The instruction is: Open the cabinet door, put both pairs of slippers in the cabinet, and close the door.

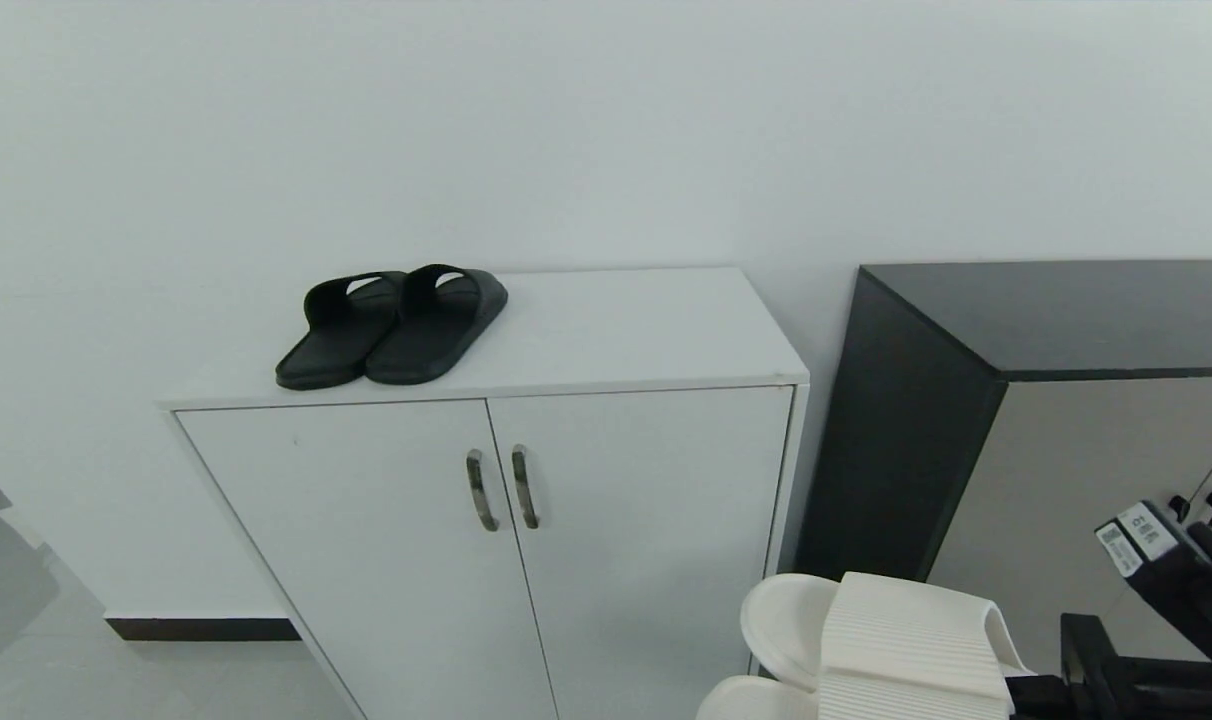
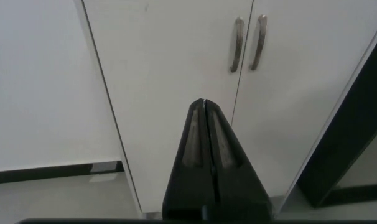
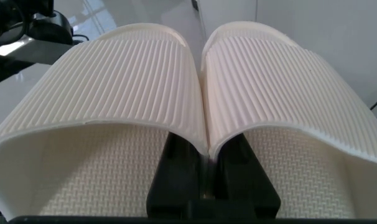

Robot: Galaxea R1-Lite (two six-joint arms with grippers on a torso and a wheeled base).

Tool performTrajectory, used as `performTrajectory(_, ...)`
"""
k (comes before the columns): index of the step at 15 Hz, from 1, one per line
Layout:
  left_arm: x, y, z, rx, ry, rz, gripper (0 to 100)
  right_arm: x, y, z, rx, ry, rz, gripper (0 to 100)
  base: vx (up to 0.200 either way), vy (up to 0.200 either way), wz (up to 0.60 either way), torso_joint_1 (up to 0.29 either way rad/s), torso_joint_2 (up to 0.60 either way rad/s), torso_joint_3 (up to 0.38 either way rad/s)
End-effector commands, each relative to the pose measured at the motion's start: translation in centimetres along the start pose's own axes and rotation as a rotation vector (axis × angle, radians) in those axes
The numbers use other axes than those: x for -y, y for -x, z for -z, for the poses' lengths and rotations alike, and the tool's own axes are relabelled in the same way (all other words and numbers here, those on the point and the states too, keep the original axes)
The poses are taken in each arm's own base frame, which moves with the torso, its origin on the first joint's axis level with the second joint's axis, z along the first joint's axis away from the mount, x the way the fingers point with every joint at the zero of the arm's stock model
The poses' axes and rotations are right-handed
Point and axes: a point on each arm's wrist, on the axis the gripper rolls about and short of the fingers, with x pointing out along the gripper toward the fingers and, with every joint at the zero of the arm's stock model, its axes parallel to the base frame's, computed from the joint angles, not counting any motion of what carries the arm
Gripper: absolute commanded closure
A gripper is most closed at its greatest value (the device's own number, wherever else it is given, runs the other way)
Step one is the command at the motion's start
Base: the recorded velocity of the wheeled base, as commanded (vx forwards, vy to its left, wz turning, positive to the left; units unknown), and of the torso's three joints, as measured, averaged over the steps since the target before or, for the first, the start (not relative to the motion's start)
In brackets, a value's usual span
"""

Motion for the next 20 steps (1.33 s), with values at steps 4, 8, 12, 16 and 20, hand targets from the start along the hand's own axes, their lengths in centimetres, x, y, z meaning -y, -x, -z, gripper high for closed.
performTrajectory(4,0.0,0.0,0.0,0.0,0.0,0.0,0,0.0,0.0,0.1,-0.004,0.0,-0.001,100,0.0,0.0,0.0,-0.2,0.48,0.281)
performTrajectory(8,0.0,0.0,0.0,0.0,0.0,0.001,0,0.0,0.0,0.2,-0.007,0.001,-0.003,100,0.0,0.0,0.0,-0.188,0.47,0.287)
performTrajectory(12,0.0,0.0,0.0,0.0,0.0,0.001,0,0.0,0.0,0.4,-0.011,-0.001,-0.003,100,0.0,0.0,0.0,-0.16,0.47,0.301)
performTrajectory(16,0.0,-0.1,0.0,-0.009,-0.001,0.003,0,0.0,0.0,0.5,-0.017,0.006,-0.004,100,0.0,0.0,0.0,-0.122,0.44,0.309)
performTrajectory(20,0.1,-0.7,-8.4,0.031,0.113,0.144,0,0.0,0.0,0.6,-0.02,0.019,-0.007,100,0.0,0.0,0.0,-0.036,0.13,0.094)
